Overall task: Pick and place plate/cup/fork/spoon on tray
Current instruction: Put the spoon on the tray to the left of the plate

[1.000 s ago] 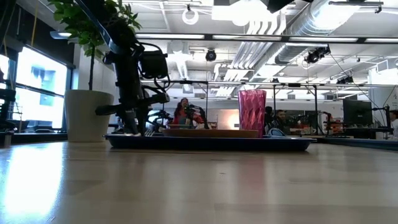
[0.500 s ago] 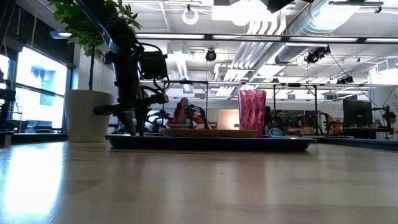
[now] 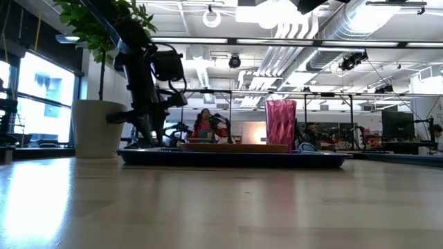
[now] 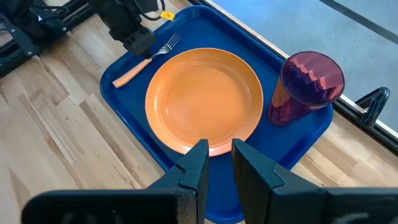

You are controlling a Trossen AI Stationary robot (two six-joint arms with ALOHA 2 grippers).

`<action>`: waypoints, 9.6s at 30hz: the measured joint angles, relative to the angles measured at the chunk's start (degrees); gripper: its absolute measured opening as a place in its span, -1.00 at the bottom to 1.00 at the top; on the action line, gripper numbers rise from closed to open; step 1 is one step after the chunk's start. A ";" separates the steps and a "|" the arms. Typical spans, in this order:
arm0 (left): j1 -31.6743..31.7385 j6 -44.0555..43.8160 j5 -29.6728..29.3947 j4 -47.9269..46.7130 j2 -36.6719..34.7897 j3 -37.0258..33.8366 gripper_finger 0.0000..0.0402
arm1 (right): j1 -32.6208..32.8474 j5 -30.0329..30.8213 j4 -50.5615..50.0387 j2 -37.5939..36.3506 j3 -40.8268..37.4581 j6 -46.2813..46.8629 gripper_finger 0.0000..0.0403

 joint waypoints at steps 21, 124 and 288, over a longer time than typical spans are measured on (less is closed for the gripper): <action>-5.49 13.15 0.56 3.17 -17.65 0.04 -0.62 | 9.90 -7.79 -7.01 1.47 0.00 23.25 -0.69; -24.06 18.39 6.95 12.62 -22.22 0.02 -0.62 | 52.65 -22.02 24.41 14.80 -46.00 92.49 -0.92; -32.78 -16.74 -0.58 12.62 -22.22 0.04 -0.29 | 9.43 14.91 -7.30 5.89 11.04 7.13 -0.46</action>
